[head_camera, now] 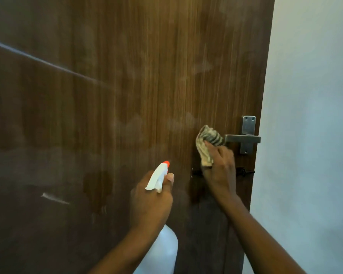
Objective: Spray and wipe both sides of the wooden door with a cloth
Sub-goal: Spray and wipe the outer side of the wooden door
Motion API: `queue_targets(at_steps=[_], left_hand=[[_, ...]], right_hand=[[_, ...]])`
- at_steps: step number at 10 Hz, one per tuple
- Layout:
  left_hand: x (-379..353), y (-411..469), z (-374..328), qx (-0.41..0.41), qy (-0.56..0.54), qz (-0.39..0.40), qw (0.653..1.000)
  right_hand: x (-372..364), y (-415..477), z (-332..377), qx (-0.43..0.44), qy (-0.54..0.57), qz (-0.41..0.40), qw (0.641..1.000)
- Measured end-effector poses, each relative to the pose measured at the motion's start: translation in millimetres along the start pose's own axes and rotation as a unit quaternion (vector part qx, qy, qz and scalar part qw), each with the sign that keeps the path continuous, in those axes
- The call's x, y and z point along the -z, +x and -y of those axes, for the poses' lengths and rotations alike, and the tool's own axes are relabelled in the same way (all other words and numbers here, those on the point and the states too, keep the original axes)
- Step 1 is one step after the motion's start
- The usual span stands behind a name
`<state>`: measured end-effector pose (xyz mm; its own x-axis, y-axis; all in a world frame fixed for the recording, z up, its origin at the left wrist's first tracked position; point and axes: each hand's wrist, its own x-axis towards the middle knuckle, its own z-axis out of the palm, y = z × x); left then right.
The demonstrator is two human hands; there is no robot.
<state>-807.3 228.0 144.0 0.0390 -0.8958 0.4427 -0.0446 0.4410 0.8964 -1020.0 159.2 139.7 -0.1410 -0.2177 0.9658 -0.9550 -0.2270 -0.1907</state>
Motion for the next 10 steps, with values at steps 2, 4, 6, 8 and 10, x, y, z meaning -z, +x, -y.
queue_targets(at_steps=[2, 4, 6, 8, 10], left_hand=[[43, -17, 26, -0.086, 0.003, -0.042, 0.995], [78, -20, 38, -0.094, -0.004, -0.119, 0.988], [97, -16, 26, -0.067, -0.009, -0.129, 0.989], [128, -13, 18, -0.102, 0.044, -0.135, 0.985], [182, -10, 32, -0.111, 0.071, -0.119, 0.984]], right_hand=[[-53, 23, 70, 0.001, 0.025, -0.063, 0.998], [-60, -41, 63, 0.29, -0.06, 0.088, 0.951], [-58, 23, 82, 0.117, -0.07, 0.04, 0.99], [-95, -1, 137, 0.278, -0.077, 0.13, 0.949], [-78, 2, 114, 0.206, -0.1, 0.12, 0.966]])
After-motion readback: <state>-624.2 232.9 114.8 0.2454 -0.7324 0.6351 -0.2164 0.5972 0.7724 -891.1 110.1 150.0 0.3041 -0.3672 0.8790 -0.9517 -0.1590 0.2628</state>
